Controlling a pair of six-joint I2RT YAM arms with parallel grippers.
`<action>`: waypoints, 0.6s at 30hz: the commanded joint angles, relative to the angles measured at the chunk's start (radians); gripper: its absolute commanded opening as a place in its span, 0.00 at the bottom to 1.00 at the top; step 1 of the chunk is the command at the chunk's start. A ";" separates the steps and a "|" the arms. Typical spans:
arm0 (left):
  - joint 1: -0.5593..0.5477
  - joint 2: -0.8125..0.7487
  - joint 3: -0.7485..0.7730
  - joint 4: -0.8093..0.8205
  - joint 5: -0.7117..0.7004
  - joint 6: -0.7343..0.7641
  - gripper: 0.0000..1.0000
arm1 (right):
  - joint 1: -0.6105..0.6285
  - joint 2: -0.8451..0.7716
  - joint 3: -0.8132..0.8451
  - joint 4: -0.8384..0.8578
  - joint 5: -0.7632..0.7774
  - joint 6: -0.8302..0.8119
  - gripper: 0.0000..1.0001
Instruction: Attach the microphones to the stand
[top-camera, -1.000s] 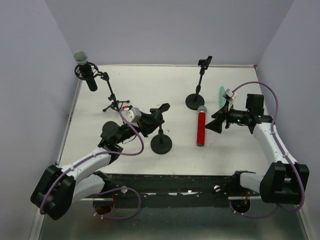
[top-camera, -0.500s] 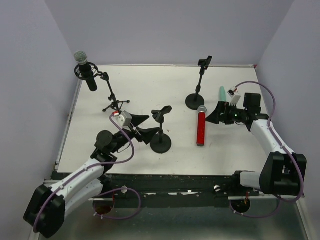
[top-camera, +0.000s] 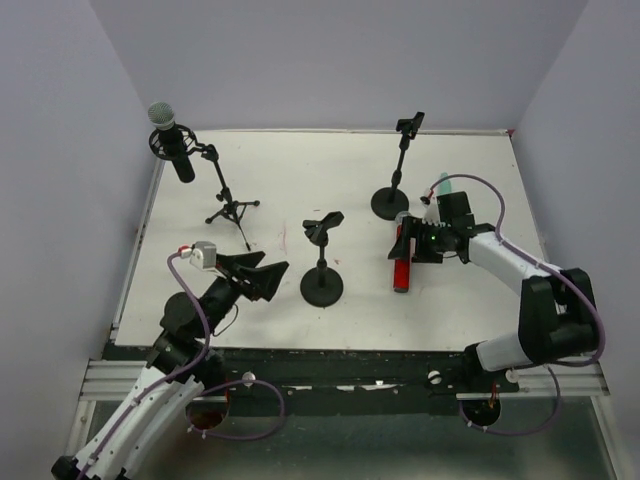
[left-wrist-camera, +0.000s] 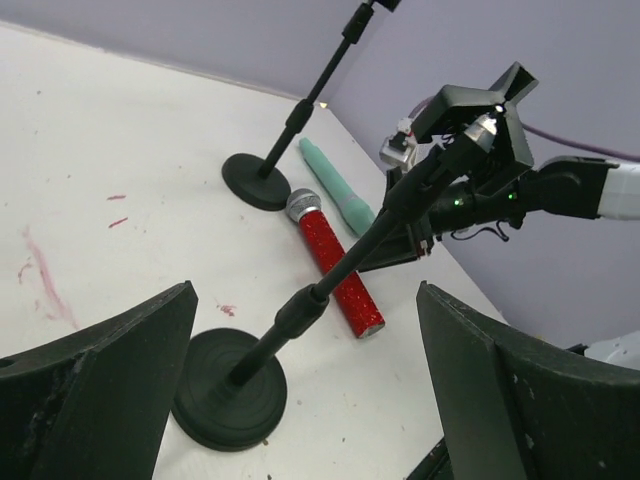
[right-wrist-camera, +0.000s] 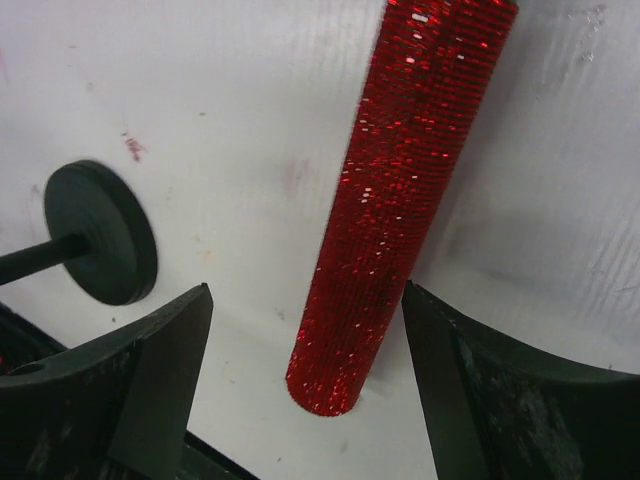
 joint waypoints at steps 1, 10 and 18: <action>0.002 -0.177 -0.038 -0.297 -0.141 -0.116 0.99 | 0.013 0.117 0.032 -0.007 0.147 0.024 0.81; 0.002 -0.320 -0.064 -0.382 -0.141 -0.183 0.98 | 0.085 0.214 0.041 -0.039 0.141 -0.003 0.67; 0.002 -0.266 -0.021 -0.387 -0.101 -0.205 0.98 | 0.087 0.257 0.060 -0.059 0.148 -0.024 0.49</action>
